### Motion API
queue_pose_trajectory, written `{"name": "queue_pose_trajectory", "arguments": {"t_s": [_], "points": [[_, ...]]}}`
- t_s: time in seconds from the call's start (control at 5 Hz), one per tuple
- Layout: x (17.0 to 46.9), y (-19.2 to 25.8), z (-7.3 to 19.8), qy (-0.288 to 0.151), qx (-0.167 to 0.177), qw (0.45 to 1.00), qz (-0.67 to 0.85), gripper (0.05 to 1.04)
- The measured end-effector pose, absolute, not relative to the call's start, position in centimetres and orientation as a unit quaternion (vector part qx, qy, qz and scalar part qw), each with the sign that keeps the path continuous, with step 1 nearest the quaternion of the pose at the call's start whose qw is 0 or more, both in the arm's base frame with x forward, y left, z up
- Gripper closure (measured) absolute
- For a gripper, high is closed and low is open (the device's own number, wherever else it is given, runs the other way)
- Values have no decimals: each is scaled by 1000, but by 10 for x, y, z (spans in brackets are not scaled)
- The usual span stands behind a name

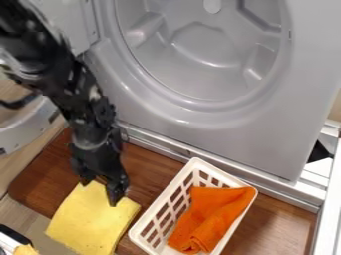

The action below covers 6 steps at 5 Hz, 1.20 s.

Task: Put the yellow cloth inside the washing machine.

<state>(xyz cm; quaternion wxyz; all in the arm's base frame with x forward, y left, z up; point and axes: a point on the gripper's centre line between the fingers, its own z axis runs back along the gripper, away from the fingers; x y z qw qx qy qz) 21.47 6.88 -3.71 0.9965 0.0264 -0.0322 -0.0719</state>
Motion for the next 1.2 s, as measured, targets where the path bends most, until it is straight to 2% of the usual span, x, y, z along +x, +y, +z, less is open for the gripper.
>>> {"name": "queue_pose_trajectory", "arguments": {"t_s": [0.4, 0.6, 0.8, 1.0, 1.2], "points": [[221, 71, -79, -38, 30, 997, -56, 84], [223, 71, -81, -47, 37, 997, -46, 132], [221, 64, -82, -49, 45, 997, -49, 368], [221, 56, -80, -48, 46, 996, -59, 645], [217, 53, -78, -50, 40, 997, -53, 862]]}}
